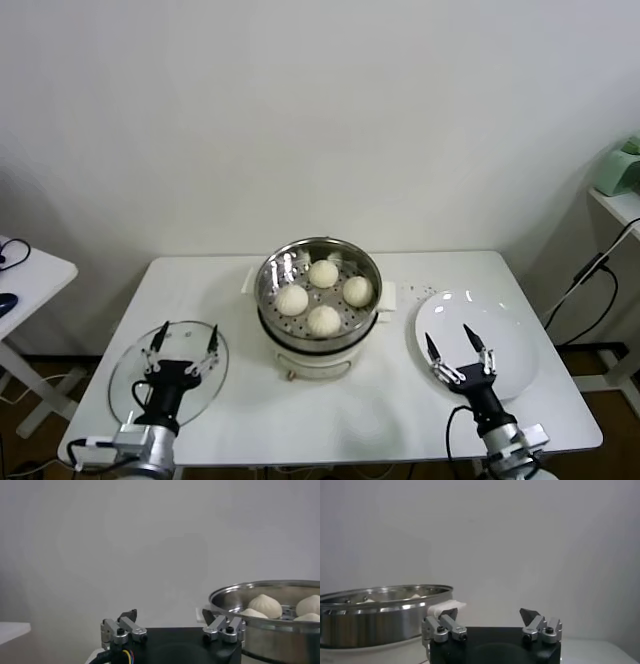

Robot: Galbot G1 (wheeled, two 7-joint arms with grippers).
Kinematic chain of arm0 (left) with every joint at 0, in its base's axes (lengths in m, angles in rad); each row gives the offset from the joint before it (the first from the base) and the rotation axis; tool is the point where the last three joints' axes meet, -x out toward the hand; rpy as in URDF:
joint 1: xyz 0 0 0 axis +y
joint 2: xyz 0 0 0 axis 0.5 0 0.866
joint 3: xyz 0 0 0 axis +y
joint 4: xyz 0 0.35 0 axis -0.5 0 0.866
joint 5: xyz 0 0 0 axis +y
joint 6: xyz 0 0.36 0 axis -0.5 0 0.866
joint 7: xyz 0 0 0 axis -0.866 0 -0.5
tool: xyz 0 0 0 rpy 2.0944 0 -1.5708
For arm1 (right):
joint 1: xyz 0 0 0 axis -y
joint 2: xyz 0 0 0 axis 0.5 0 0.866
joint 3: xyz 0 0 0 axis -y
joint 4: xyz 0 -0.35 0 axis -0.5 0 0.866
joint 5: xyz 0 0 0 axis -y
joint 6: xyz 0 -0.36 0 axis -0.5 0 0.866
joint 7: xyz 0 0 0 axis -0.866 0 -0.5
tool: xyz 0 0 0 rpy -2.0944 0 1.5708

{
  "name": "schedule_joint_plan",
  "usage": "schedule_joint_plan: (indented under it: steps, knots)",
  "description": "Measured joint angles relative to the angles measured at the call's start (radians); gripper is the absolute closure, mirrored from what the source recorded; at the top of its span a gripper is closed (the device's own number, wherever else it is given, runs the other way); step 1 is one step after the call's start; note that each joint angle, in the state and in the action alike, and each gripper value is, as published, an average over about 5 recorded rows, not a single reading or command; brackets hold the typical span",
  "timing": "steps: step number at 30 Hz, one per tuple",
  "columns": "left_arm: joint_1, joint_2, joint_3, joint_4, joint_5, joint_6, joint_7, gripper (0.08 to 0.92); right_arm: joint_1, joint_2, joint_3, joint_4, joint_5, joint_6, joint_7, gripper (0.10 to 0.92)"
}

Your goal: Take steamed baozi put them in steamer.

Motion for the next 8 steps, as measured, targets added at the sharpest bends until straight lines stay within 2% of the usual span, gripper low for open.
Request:
schedule_joint_plan:
  steps: [8]
  knots:
    - [0.000, -0.006, -0.004, -0.002, -0.010, -0.005, 0.012, 0.177, -0.009, 0.010, 0.001, 0.000, -0.003, 0.003, -0.001, 0.203]
